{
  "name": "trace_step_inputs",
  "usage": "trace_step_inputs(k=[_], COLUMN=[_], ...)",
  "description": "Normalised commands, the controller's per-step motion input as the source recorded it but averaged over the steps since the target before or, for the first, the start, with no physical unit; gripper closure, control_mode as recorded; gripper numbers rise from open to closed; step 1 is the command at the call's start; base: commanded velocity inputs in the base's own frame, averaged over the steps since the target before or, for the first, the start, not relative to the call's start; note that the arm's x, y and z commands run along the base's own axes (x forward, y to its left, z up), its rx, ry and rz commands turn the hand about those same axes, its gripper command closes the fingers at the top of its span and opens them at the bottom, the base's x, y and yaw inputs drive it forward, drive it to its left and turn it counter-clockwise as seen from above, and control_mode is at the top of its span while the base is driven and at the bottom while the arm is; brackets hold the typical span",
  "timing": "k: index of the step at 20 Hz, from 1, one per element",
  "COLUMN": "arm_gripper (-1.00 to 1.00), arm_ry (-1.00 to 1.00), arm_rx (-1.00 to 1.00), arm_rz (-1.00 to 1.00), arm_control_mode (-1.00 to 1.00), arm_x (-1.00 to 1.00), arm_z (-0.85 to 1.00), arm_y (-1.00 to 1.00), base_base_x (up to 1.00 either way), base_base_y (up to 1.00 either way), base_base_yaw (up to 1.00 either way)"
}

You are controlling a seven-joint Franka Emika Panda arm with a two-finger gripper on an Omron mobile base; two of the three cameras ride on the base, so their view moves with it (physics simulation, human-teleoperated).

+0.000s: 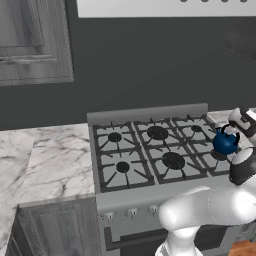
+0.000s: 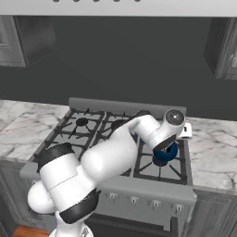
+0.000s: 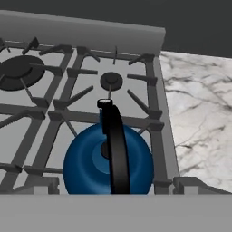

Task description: The kettle is done boiling. Turn off the stove, then wait for 300 timesteps before moving the kettle to the dining table.

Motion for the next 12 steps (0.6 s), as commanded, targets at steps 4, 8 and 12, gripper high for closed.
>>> trace_step_inputs(k=[4,8,12], arm_gripper=[-1.00,-1.00,-1.00], arm_ry=[0.01,0.01,0.03], arm_rx=[-0.05,-0.04,-0.02], arm_rz=[-0.01,-0.01,0.00], arm_control_mode=[-1.00,-1.00,-1.00], arm_x=[0.14,0.10,0.05], arm_z=[-0.03,-0.01,-0.06], arm_y=[0.00,0.00,0.00], base_base_x=[0.00,0.00,0.00], base_base_y=[0.00,0.00,0.00], base_base_yaw=[0.00,0.00,0.00])
